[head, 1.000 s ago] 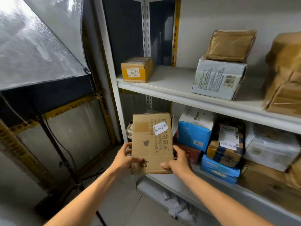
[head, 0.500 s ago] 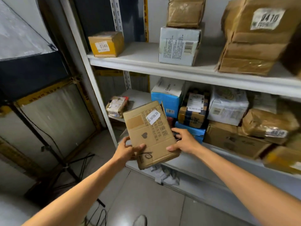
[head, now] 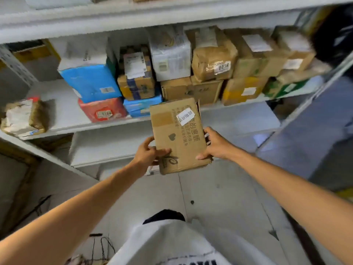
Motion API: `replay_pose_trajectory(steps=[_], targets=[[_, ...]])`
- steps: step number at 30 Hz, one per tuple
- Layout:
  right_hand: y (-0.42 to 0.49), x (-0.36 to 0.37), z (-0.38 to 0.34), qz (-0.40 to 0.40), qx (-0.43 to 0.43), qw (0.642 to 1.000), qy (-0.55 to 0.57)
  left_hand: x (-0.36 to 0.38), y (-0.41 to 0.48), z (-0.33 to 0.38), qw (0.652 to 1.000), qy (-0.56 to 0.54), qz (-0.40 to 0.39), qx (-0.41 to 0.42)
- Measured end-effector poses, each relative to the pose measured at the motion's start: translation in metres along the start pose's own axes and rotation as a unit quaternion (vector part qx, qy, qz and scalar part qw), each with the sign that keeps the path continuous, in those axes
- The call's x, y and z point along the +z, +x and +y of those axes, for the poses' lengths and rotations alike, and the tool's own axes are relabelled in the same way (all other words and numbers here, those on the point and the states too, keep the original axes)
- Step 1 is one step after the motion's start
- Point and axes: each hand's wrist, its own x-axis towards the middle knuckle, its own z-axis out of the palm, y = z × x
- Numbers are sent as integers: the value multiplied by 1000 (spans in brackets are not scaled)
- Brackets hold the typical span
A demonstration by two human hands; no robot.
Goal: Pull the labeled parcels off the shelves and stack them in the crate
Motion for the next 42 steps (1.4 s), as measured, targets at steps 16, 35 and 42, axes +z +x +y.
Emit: replay_pose_trajectory(steps=[16,35,42], targets=[[-227,9,177,480,241,768,348,279,11,-37,838,296,-458,14],[-488,76,291,767,283,358,452,560,-243,-197,507,457,-730,36],[-544,58,347,785,297,277,467,658,-295,-256,429,505,-747,60]])
